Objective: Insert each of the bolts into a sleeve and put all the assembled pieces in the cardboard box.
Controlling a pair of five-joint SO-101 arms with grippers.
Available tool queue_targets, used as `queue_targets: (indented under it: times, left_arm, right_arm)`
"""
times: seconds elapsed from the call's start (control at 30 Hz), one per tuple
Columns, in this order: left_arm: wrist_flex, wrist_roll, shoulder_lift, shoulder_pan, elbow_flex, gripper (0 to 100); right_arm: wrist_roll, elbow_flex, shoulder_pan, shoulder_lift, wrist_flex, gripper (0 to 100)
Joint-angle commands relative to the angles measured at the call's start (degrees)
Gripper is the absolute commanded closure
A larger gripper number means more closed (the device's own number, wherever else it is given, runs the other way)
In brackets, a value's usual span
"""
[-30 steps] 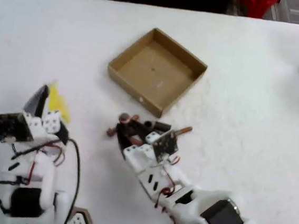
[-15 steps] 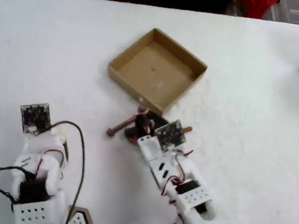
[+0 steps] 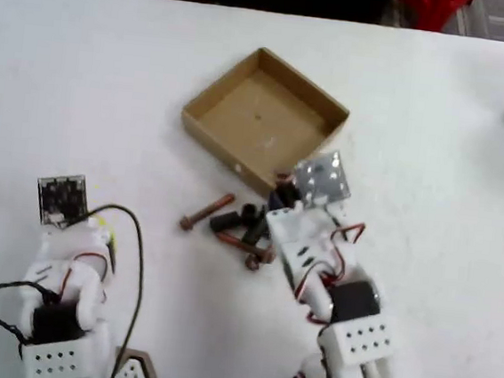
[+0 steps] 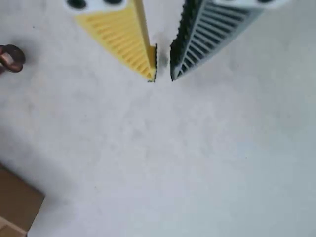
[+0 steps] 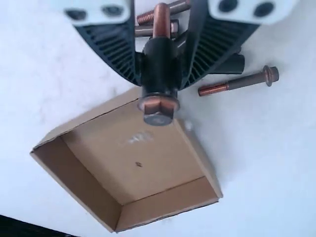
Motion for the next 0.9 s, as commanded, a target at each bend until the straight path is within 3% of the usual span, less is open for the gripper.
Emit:
queue_targets:
  times: [0.0, 0.27, 0.53, 0.7, 0.87]
  left_arm:
    - [0.4, -0.7, -0.3, -0.4, -0.8, 91]
    - [3.1, -4.0, -0.3, -0.3, -2.3, 91]
    - [3.3, -4.7, 0.3, 0.2, -2.5, 91]
    - [0.4, -6.6, 11.4, 2.2, -5.5, 91]
    - [-10.1, -7.8, 29.8, 1.8, -9.8, 91]
  right_arm:
    - [0.3, -13.4, 3.5, 10.0, 3.3, 98.1]
    - [-5.5, -40.6, 6.2, 33.8, 14.1, 98.1]
    - [-5.7, -63.7, 6.3, 52.6, 21.1, 98.1]
    - [-5.8, -76.5, 6.5, 63.5, 24.7, 98.1]
    - [-5.8, -85.9, 6.6, 73.5, 24.7, 98.0]
